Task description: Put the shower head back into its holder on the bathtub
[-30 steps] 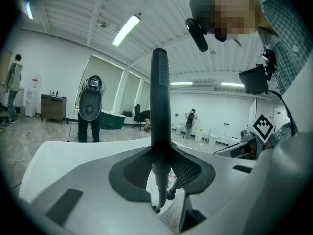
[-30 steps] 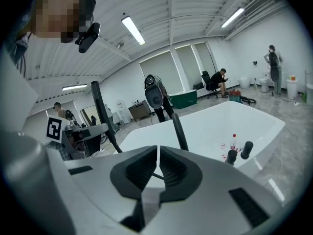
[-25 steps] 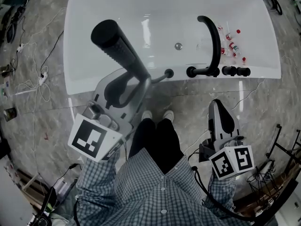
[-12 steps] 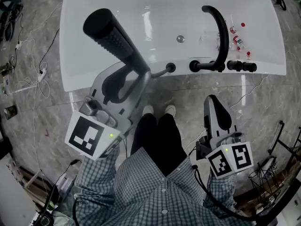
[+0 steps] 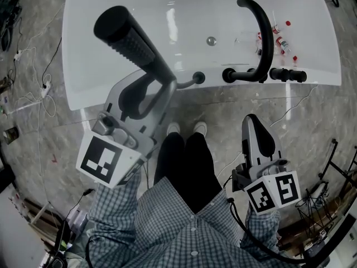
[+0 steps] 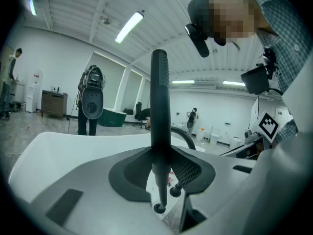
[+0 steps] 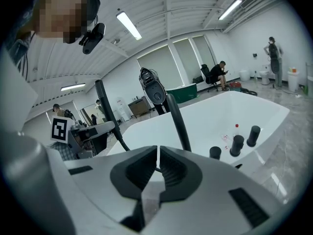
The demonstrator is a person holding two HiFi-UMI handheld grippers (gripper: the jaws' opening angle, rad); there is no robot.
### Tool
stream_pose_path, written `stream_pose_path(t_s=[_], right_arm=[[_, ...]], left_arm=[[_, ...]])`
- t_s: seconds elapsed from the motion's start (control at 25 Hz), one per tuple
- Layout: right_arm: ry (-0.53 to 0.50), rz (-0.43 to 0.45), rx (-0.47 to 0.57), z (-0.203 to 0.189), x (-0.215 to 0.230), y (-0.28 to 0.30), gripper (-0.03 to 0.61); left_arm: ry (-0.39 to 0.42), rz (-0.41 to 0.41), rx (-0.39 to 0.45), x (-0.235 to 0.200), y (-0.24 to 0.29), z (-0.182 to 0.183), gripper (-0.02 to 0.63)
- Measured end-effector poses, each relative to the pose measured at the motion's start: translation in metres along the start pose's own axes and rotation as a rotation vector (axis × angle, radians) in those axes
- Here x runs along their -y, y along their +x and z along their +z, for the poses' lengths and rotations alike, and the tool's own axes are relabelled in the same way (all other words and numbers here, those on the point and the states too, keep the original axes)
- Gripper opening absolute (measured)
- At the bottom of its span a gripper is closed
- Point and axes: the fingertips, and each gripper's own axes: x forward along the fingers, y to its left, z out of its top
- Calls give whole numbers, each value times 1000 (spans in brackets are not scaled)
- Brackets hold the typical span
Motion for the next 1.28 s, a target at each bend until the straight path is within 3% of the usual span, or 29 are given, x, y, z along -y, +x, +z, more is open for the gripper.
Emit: stream_pose_path(t_s=[0.64, 0.72, 0.88, 1.08, 1.28], right_arm=[[11, -14, -36, -25, 20, 17, 28], [16, -14, -38, -30, 23, 21, 28], [37, -15, -43, -44, 33, 27, 28], [49, -13, -75, -66, 45, 32, 28], [62, -6, -89, -78, 49, 36, 28]], left_arm=[[2, -20, 36, -5, 29, -37, 121], [-16, -10, 12, -7, 31, -45, 121], [-19, -6, -16, -9, 38, -64, 121], [-42, -23, 34, -8, 49, -74, 121], [-37, 0, 13, -12, 52, -86, 121]])
